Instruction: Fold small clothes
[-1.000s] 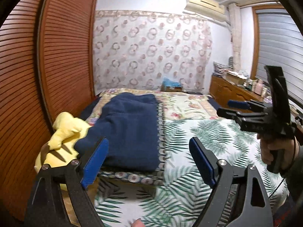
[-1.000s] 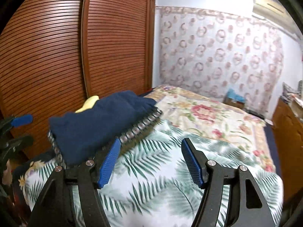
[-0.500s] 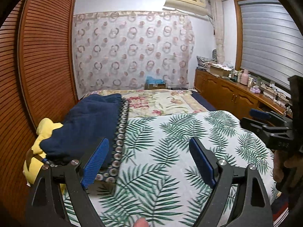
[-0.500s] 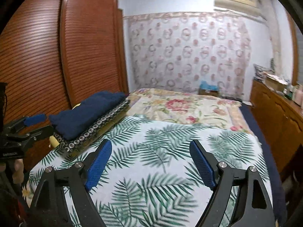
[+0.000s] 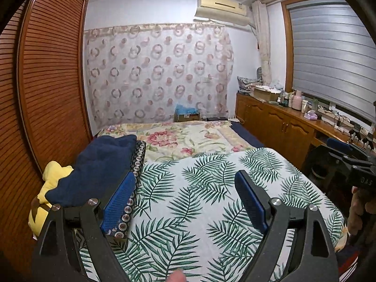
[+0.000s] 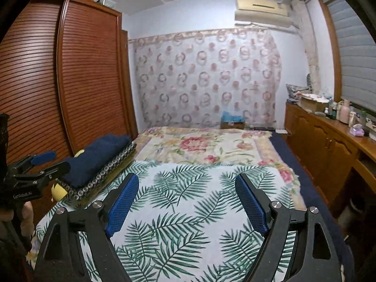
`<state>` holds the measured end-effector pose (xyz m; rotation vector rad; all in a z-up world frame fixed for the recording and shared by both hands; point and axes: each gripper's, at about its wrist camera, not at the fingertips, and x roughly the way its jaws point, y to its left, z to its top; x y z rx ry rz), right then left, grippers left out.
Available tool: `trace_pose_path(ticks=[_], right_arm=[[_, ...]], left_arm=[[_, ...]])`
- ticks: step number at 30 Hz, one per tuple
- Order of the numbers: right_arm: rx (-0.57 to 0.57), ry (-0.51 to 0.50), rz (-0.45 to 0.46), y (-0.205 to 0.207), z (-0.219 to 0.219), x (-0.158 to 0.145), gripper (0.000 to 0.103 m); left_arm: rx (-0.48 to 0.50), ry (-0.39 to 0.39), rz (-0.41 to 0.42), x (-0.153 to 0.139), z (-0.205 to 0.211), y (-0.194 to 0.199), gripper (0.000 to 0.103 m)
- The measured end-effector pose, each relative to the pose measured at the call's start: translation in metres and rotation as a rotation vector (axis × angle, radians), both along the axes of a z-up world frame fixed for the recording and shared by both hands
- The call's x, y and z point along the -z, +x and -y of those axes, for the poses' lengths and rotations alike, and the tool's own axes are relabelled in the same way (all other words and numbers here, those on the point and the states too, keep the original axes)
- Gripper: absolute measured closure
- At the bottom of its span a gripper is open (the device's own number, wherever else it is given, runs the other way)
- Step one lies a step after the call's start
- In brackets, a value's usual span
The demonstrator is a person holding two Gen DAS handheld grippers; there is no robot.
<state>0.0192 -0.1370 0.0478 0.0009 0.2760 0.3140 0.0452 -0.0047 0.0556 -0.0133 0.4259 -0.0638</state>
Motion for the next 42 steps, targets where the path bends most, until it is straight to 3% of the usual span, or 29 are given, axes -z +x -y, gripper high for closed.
trace_pose_path(ticks=[12, 42], right_arm=[[0.05, 0.015, 0.033, -0.013, -0.016, 0.025, 0.018], [0.041, 0.014, 0.026, -0.01, 0.008, 0.024, 0.018]], left_arm=[[-0.022, 0.004, 0.029, -0.009, 0.001, -0.009, 0.016], [-0.037, 0.012, 0.024, -0.004, -0.002, -0.011, 0.016]])
